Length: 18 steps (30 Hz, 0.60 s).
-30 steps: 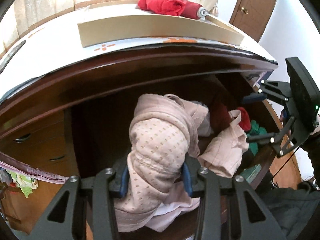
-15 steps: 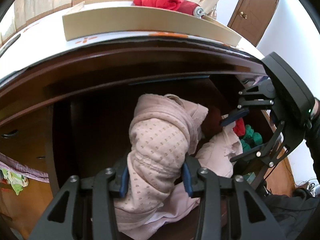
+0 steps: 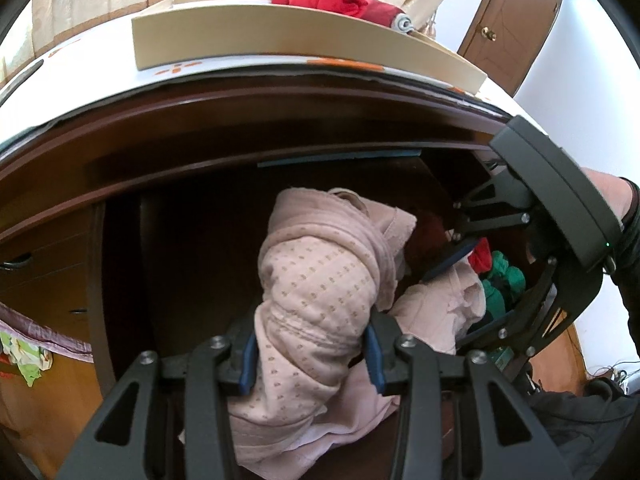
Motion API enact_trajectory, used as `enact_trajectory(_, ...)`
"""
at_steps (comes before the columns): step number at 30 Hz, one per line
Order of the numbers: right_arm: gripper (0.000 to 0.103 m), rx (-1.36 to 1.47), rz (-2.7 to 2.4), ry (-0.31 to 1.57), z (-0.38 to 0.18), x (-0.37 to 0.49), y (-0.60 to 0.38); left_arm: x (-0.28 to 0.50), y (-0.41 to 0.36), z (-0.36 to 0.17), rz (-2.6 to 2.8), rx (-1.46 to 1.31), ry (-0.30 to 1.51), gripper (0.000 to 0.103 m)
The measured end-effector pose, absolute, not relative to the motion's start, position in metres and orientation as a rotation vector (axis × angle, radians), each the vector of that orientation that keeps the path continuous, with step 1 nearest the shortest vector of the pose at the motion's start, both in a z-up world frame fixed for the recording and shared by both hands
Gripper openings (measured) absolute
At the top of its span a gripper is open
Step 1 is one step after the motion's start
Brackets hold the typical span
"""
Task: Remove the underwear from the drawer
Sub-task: 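Close the left tool on the dotted pink garment while the right tool grasps the pale pink garment, then lift both held pink garments up out of the drawer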
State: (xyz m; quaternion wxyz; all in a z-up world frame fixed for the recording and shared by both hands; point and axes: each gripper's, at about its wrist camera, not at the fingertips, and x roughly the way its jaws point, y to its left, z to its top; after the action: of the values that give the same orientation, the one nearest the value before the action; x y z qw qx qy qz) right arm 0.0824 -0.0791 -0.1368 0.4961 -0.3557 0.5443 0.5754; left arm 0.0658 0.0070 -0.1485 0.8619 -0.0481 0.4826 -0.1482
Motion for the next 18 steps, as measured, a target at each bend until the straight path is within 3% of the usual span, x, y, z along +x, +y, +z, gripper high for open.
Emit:
enact_trajectory(11, 0.061, -0.599, 1.314, 1.453, -0.16, 0.105, -0.095, 0.063, 0.014, -0.149, -0.306, -0.147, 0.993, 0.041)
enact_trajectory(15, 0.042, -0.543, 1.297, 1.418, -0.159, 0.102, -0.095, 0.061, 0.019, -0.15, -0.298, -0.162, 0.983, 0.041)
enact_trajectory(18, 0.037, -0.509, 1.274, 1.38, -0.15, 0.099, -0.096, 0.058, 0.022, -0.149, -0.289, -0.172, 0.972, 0.041)
